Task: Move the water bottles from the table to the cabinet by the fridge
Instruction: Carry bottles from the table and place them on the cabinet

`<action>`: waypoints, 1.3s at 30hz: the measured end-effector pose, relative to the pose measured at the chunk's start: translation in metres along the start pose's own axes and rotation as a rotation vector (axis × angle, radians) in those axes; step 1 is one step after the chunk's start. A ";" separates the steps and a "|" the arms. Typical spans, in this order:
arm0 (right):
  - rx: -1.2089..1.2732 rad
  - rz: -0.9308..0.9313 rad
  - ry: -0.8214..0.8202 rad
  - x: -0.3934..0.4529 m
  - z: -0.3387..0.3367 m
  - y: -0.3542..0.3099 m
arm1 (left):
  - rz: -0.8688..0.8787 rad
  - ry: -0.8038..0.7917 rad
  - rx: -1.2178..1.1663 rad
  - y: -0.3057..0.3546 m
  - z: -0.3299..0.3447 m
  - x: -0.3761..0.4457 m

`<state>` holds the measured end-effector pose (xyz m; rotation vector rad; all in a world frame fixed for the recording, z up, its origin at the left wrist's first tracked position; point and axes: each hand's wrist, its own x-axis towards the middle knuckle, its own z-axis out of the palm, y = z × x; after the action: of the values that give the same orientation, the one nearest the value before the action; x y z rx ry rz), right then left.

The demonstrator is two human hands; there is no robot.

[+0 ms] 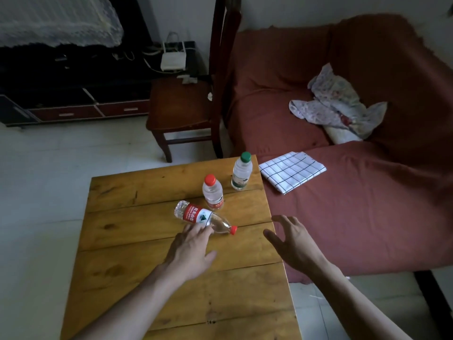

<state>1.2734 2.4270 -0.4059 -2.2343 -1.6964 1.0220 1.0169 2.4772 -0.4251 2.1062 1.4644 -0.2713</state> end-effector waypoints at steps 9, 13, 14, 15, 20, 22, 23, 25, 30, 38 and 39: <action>-0.040 -0.013 -0.081 0.044 0.056 0.038 | 0.091 0.095 0.148 -0.032 0.064 0.075; 0.013 0.028 -0.076 0.054 0.070 0.051 | 0.160 0.098 0.272 -0.045 0.083 0.101; 0.031 0.046 -0.067 0.055 0.071 0.053 | 0.168 0.094 0.303 -0.049 0.087 0.107; 0.047 0.062 -0.057 0.055 0.072 0.055 | 0.175 0.092 0.329 -0.052 0.090 0.112; 0.090 0.091 -0.083 0.051 0.082 0.052 | 0.195 0.140 0.434 -0.059 0.100 0.128; 0.102 0.091 -0.091 0.052 0.088 0.049 | 0.224 0.158 0.483 -0.060 0.104 0.127; 0.107 0.091 -0.094 0.053 0.091 0.046 | 0.245 0.152 0.492 -0.061 0.106 0.126; 0.108 0.092 -0.097 0.054 0.095 0.041 | 0.283 0.134 0.504 -0.066 0.110 0.125; 0.104 0.082 -0.107 0.056 0.095 0.033 | 0.424 0.215 0.464 -0.087 0.106 0.119; 0.092 0.038 -0.055 0.064 0.074 0.016 | 0.120 0.560 -0.220 -0.107 0.049 0.091; 0.094 0.030 -0.053 0.065 0.074 0.012 | 0.052 0.591 -0.346 -0.110 0.043 0.089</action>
<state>1.2468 2.4613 -0.4950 -2.1986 -1.6047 1.1520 0.9563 2.5525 -0.5370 2.0122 1.6193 0.6344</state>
